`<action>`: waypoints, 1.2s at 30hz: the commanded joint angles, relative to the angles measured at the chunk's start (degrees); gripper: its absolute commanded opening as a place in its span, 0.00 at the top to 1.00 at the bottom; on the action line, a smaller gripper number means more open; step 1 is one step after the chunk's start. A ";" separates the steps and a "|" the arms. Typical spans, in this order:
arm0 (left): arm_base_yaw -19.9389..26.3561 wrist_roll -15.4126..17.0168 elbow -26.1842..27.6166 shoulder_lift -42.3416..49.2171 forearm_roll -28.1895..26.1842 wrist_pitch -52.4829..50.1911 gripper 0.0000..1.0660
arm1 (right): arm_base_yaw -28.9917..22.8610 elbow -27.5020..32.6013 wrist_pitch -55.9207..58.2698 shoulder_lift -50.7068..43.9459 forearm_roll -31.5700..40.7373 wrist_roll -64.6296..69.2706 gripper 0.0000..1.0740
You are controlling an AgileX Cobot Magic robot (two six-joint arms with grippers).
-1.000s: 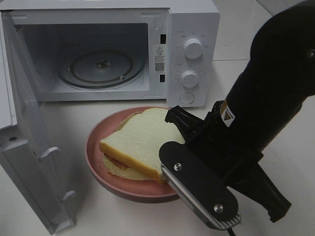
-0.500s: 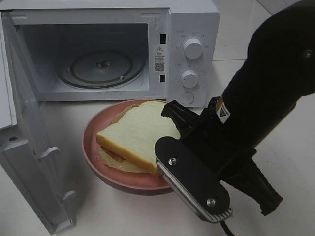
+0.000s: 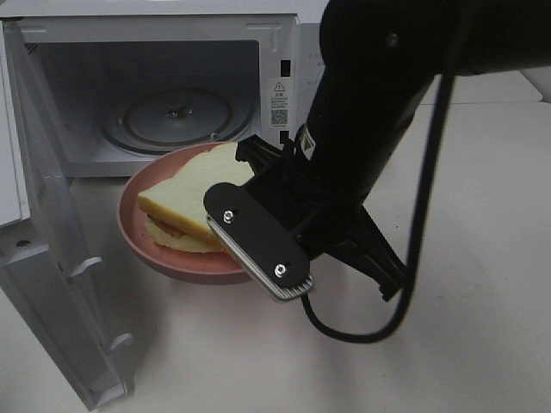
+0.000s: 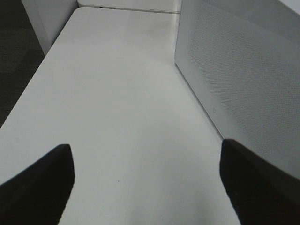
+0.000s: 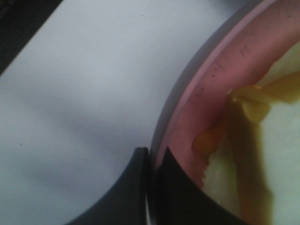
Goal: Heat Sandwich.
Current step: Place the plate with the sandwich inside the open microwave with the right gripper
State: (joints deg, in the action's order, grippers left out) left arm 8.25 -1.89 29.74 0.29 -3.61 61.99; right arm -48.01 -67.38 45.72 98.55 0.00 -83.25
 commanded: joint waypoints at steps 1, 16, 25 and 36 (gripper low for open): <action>-0.23 0.17 -0.23 0.97 -0.11 -0.74 0.25 | 1.38 -4.01 -0.46 1.95 0.00 -0.86 1.00; -0.23 0.17 -0.23 0.97 -0.11 -0.74 0.25 | 5.33 -21.26 4.93 12.61 4.81 -6.93 1.00; -0.23 0.17 -0.23 0.97 -0.11 -0.74 0.25 | 5.33 -33.69 9.22 20.63 4.93 -8.88 1.00; -0.23 0.17 -0.23 0.97 -0.11 -0.74 0.25 | 6.42 -47.78 12.03 29.22 6.76 -10.54 1.00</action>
State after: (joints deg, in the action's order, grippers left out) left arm 8.25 -1.89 29.74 0.29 -3.61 61.99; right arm -41.94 -114.42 58.38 127.88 6.47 -92.65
